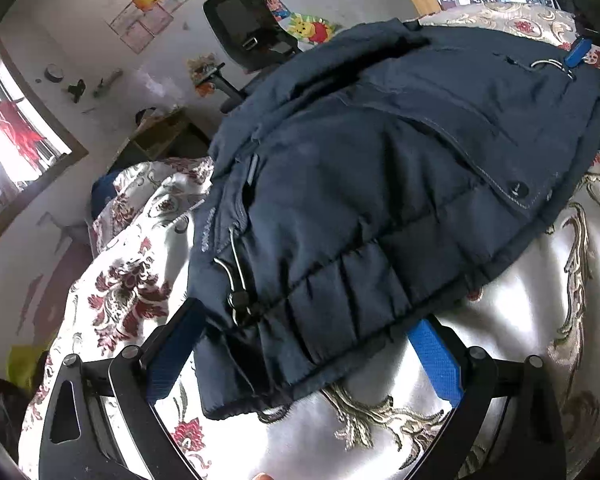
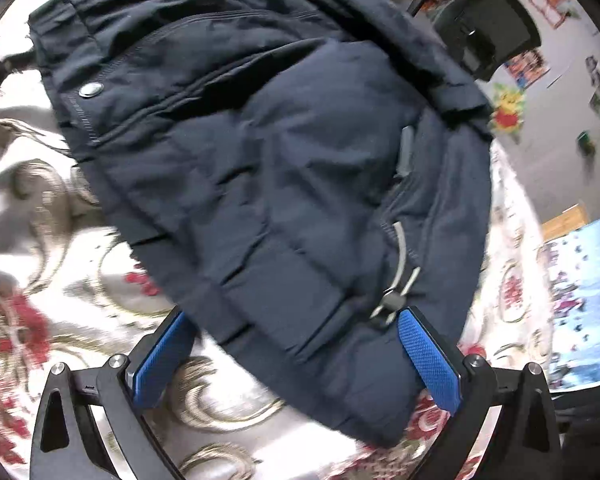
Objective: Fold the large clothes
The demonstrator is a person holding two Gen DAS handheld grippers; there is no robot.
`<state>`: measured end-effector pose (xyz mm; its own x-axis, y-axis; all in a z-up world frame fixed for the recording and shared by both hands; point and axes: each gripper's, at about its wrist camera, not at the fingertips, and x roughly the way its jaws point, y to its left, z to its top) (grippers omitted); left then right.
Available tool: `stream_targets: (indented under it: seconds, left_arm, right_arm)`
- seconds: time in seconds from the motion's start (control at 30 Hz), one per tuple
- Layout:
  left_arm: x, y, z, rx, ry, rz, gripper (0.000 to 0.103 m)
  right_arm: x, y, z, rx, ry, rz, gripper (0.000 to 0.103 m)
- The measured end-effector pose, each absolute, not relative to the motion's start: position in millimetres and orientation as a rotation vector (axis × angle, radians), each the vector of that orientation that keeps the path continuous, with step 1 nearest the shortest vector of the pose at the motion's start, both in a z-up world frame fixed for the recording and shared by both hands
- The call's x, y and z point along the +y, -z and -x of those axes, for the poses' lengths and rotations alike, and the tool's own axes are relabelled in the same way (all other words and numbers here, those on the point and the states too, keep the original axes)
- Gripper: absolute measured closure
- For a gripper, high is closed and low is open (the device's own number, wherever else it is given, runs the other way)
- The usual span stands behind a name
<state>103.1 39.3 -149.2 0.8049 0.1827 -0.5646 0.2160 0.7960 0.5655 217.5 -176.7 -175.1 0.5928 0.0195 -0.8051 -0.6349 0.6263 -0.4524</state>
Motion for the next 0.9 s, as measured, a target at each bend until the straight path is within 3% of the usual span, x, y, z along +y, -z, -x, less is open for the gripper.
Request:
stream_targets:
  seconds: [0.17,0.33,0.4,0.53,0.9]
  left_arm:
    - [36,148,-100,0.612,0.015,-0.696,0.007]
    - [35,151,-97,0.615,0.011,-0.705,0.020]
    - [34,151,-96,0.611,0.011,-0.717,0.023]
    - [28,146,-93,0.538,-0.023,-0.770,0.025]
    - [19,131,-92,0.504,0.021,-0.799,0.066]
  right_arm:
    - [-179,173,-224,0.788,-0.374,0.858,0.002]
    - [-173,175,-214,0.723,-0.362,0.944,0.036]
    - [-170,177,-213,0.701,-0.356,0.973,0.038]
    - [-165,174,-208,0.638,-0.330,1.019,0.054]
    - [-157,143,-211,0.568,-0.332,0.944,0.085]
